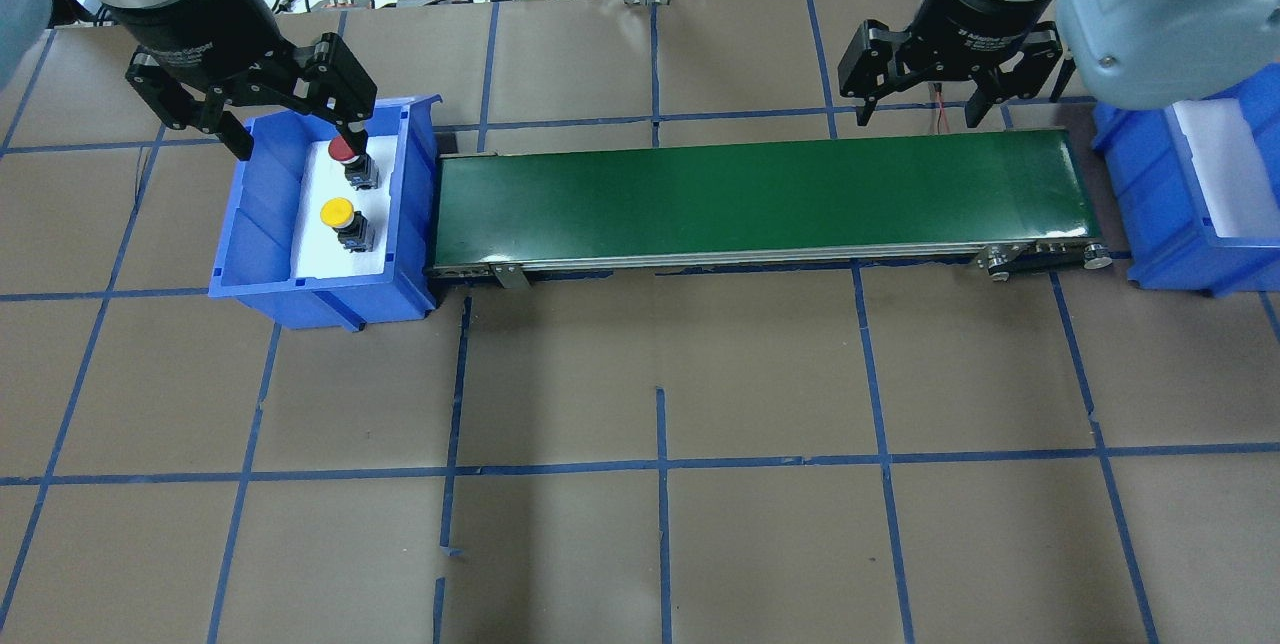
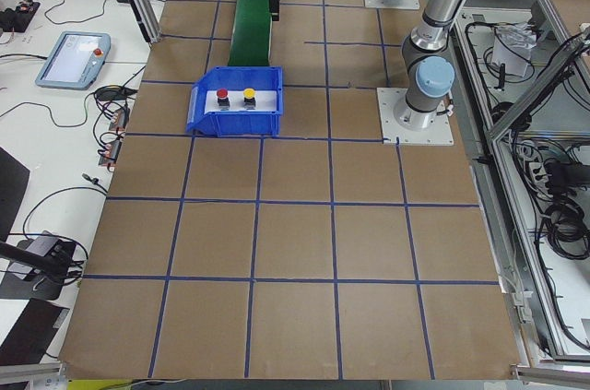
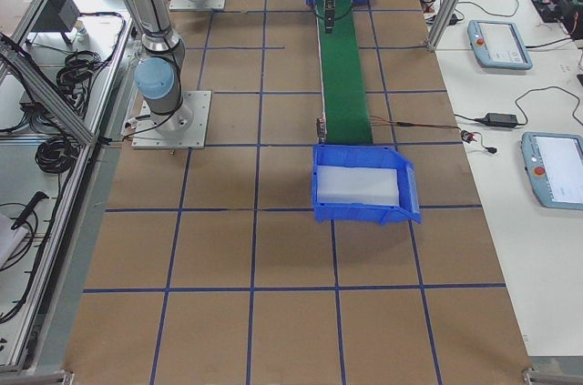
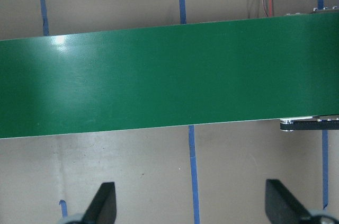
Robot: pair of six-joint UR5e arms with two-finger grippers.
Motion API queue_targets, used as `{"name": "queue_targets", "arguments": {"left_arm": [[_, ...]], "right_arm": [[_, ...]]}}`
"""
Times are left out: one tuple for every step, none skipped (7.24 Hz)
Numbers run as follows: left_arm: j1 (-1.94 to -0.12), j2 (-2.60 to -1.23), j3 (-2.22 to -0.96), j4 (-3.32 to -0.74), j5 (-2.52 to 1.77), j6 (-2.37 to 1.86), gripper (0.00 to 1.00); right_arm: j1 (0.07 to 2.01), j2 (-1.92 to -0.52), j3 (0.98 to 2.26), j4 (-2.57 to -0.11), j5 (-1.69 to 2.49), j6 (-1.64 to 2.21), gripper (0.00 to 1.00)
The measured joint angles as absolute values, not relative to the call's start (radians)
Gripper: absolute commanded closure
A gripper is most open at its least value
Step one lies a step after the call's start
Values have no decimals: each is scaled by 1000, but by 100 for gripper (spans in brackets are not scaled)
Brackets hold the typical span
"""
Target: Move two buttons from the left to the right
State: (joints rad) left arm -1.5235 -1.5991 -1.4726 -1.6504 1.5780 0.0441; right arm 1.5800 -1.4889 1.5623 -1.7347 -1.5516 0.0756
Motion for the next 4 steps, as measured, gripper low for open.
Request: {"name": "queue_targets", "arguments": {"left_arm": [[-1512, -1607, -1454, -1654, 1581, 45, 0], [-1492, -1623, -1444, -1659, 1583, 45, 0], [-1467, -1650, -1443, -1657, 1583, 49, 0], [-1445, -1695, -1442, -1635, 1582, 69, 0]], "right_arm": [[1580, -1486, 1553, -1738, -1551, 78, 0], [1581, -1485, 1548, -1736, -1552, 77, 0], [1581, -1486, 1544, -1733, -1553, 75, 0], [1581, -1489, 1542, -1729, -1555, 75, 0]]}}
